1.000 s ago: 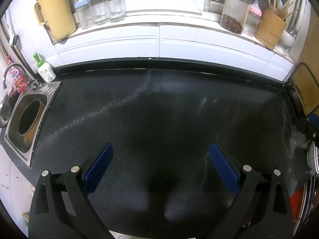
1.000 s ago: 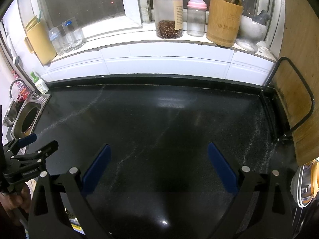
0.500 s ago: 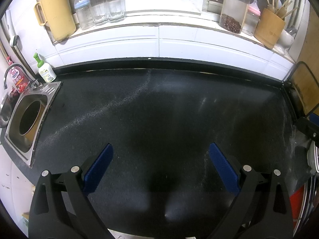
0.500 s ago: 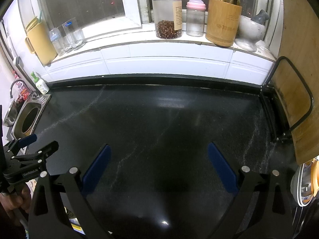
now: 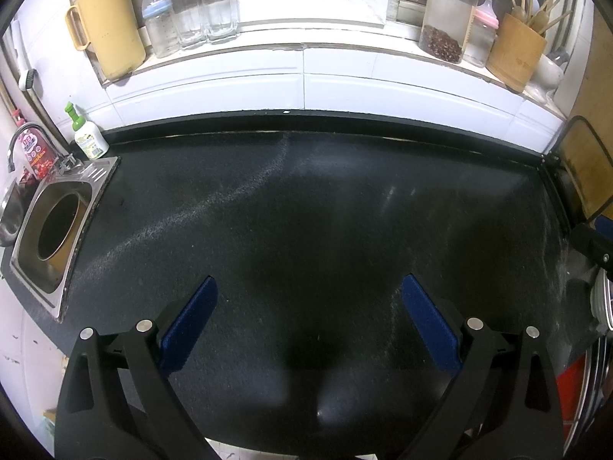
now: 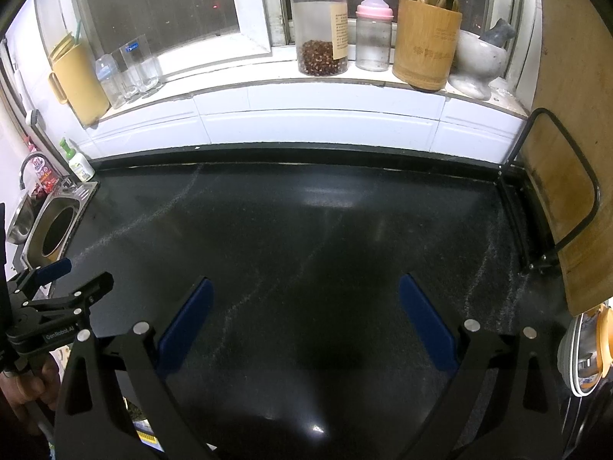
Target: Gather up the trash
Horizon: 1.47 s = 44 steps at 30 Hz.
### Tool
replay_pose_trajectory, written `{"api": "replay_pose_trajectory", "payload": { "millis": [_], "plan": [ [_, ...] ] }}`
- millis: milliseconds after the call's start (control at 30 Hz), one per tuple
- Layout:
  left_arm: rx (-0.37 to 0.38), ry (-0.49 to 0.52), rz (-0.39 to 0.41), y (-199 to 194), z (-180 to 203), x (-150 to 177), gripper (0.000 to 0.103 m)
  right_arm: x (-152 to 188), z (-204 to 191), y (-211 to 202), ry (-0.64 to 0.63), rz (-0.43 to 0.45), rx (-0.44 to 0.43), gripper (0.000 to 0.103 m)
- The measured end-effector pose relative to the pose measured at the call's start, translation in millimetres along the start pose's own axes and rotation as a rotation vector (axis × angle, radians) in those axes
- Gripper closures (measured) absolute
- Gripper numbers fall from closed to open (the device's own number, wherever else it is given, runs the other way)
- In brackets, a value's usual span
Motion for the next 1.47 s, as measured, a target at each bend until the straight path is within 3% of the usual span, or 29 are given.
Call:
{"api": "replay_pose_trajectory", "payload": {
  "millis": [900, 1133, 1467],
  "plan": [
    [0.023, -0.001, -0.006, -1, -4, -1, 0.009, 0, -1, -3, -0.001, -0.002, -0.005, 0.009],
    [0.005, 0.033, 0.063, -7, -3, -5, 0.009, -4, 0, 3, 0.007, -0.008, -0.01, 0.009],
    [-0.028, 0.02, 0.001, 11, -12, 4, 0.009, 6, 7, 14, 0.023, -0.029, -0.021, 0.009]
  ]
}}
Point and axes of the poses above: each gripper's, at about its wrist camera, not at the fingertips, and y roughly the way its jaws point, z to its right, x to its underside, the point moved 7 cm from there along y, roughly the way its jaws point, and after that the axes turned 8 degrees about z, right-handed, at the moved point
